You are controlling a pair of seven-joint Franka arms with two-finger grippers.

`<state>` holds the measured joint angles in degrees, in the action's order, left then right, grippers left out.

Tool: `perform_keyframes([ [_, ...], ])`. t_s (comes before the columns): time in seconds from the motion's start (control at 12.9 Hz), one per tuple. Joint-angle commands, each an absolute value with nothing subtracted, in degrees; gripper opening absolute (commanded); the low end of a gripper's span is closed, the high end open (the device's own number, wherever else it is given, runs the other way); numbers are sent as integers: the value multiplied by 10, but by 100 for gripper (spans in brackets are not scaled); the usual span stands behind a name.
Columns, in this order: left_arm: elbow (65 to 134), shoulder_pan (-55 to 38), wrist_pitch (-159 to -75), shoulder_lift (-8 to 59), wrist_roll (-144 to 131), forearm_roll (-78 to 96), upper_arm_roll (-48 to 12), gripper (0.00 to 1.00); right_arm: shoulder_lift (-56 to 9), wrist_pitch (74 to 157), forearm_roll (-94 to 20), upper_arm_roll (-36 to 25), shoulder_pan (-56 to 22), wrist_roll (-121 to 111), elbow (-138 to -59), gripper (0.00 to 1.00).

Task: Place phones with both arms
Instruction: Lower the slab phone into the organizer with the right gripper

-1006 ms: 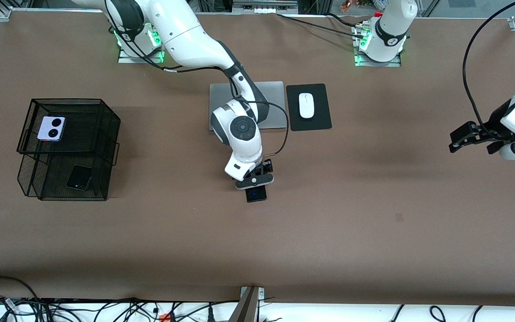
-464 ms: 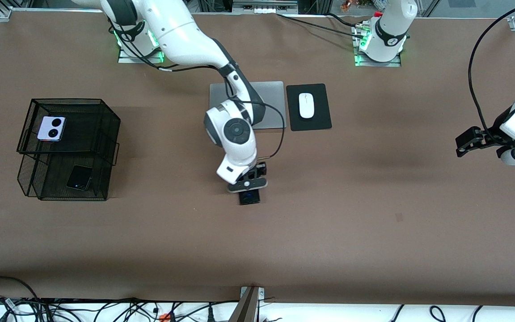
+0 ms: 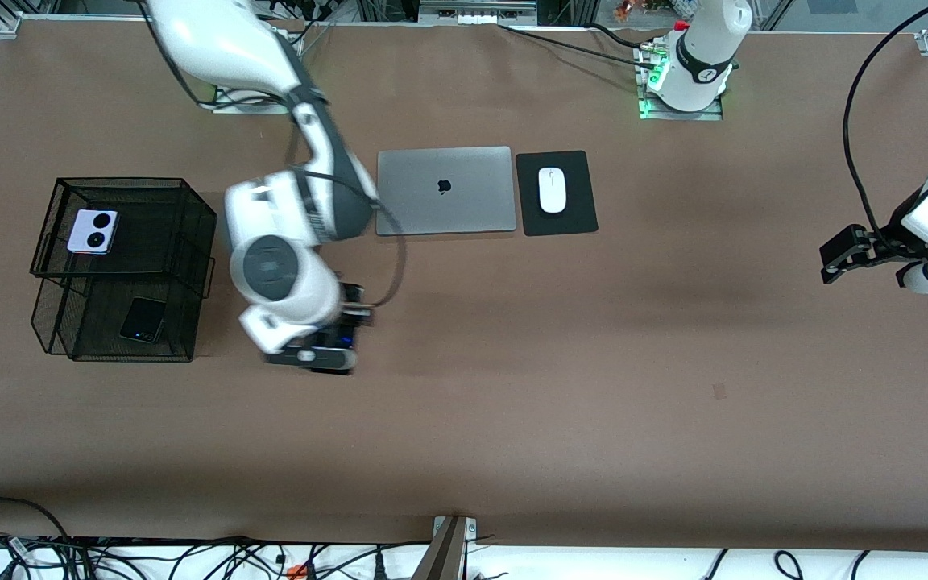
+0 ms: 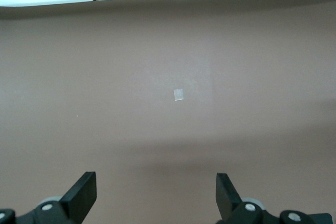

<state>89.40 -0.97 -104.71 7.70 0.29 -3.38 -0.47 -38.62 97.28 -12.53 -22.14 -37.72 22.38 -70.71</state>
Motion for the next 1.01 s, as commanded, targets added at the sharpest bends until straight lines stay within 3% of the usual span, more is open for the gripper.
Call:
perform_keyframes([
  [0.0,882,-11,-1037,78,7,-45,-8,100,-299,868,-130,-277,-375,186,-766,27],
  [0.15,878,-11,-1034,77,8,-47,-10,100,-252,829,-128,-339,-375,145,-827,27],
  [0.46,870,-11,-1028,79,7,-48,-7,100,-174,840,-105,-415,-376,71,-976,27],
  [0.93,870,-11,-1028,79,7,-49,-7,100,-92,833,-48,-435,-377,68,-1101,28],
])
